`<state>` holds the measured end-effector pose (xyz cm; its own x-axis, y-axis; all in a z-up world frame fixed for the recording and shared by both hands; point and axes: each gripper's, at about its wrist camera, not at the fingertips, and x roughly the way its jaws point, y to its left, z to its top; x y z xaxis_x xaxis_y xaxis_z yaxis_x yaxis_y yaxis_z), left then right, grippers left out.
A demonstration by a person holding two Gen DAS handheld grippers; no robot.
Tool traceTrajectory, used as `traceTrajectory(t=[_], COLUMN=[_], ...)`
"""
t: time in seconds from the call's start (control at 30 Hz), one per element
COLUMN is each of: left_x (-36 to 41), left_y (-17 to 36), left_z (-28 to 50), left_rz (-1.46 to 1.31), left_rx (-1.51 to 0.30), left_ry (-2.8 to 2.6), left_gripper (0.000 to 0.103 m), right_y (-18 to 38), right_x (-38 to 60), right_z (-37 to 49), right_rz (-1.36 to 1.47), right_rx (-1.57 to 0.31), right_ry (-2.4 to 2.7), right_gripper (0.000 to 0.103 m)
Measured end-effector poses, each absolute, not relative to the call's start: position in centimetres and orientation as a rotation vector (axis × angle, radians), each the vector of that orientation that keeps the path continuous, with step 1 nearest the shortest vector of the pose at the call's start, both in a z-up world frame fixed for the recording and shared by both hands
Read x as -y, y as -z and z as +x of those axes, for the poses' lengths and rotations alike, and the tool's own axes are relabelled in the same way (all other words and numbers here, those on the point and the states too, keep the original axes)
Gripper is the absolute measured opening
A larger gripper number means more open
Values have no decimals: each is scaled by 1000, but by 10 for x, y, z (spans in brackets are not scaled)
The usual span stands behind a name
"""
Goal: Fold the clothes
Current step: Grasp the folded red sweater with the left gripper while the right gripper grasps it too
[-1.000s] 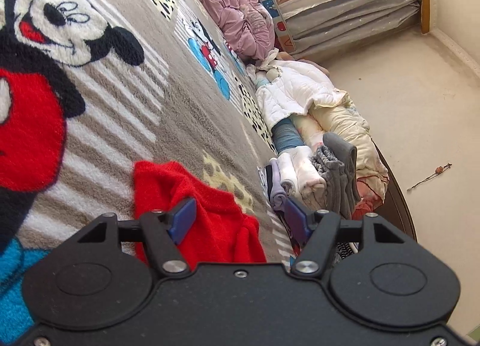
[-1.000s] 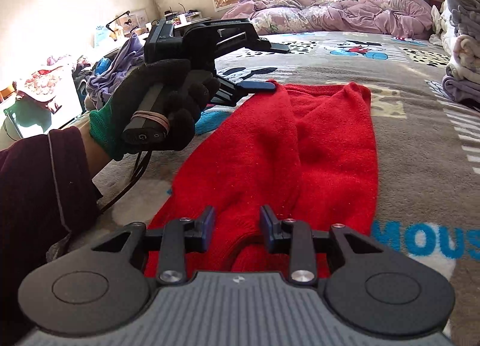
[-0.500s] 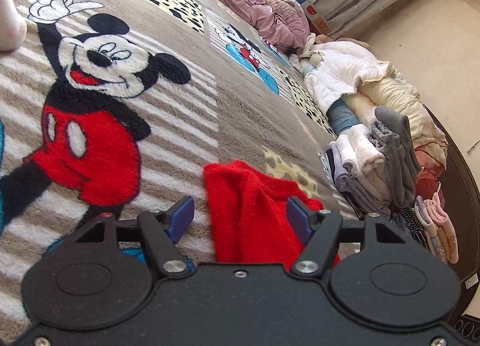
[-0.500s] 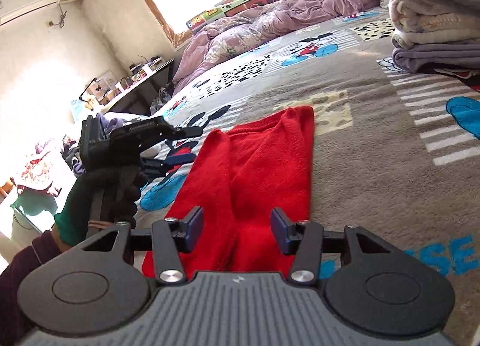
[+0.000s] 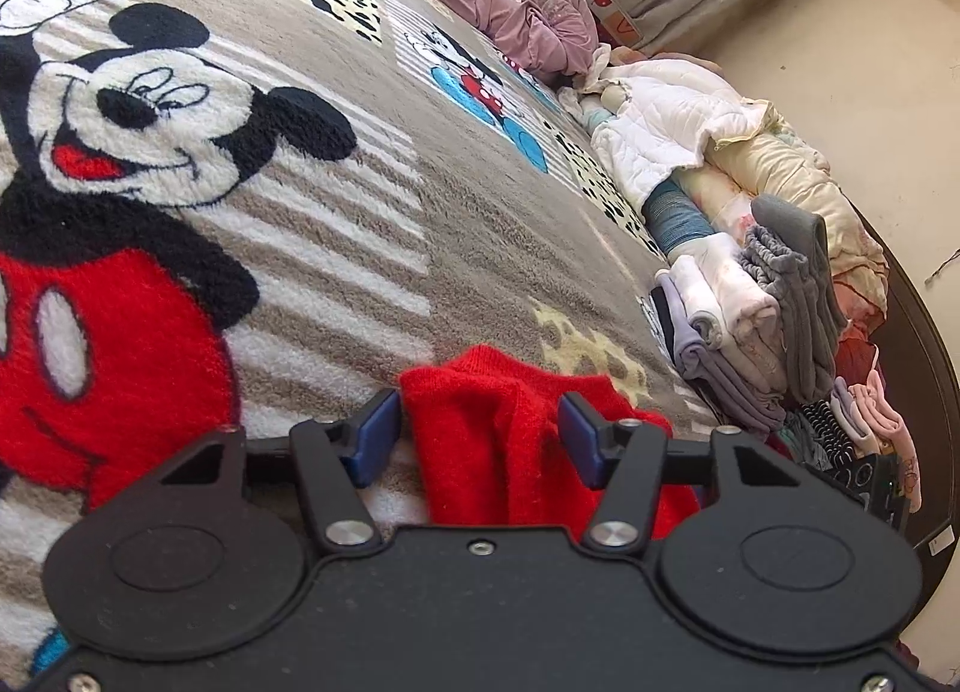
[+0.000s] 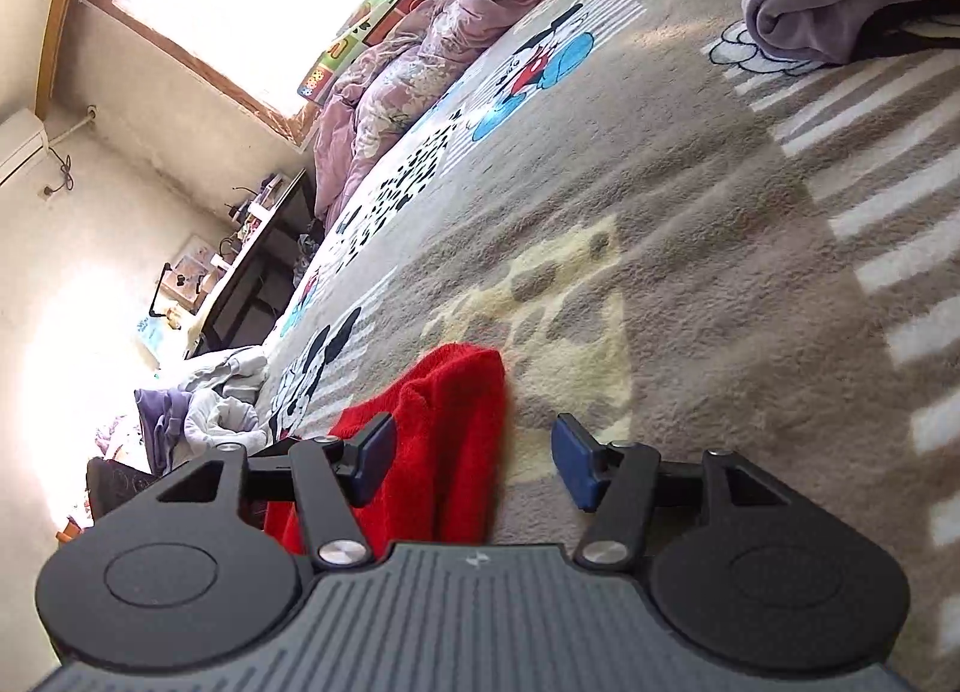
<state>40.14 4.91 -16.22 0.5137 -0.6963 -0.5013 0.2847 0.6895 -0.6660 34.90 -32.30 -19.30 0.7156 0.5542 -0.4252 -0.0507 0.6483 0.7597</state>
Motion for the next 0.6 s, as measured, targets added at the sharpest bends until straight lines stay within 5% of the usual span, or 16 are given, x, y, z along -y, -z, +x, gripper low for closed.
traceTrajectory(t=[0.17, 0.23, 0.37, 0.6], left_x=[-46, -43, -40, -42], left_y=[162, 163, 163, 144], left_z=[403, 403, 403, 387], left_rz=[-552, -533, -512, -524], left_rx=[-840, -837, -830, -745], left_ry=[628, 607, 581, 585], left_gripper=[55, 47, 41, 25], right_y=[191, 189, 192, 161], right_x=[321, 315, 306, 303], right_z=[375, 383, 395, 370], right_rz=[805, 763, 726, 656], right_rx=[-735, -747, -778, -649], right_ry=[-449, -476, -491, -480], right_gripper=[66, 66, 35, 22])
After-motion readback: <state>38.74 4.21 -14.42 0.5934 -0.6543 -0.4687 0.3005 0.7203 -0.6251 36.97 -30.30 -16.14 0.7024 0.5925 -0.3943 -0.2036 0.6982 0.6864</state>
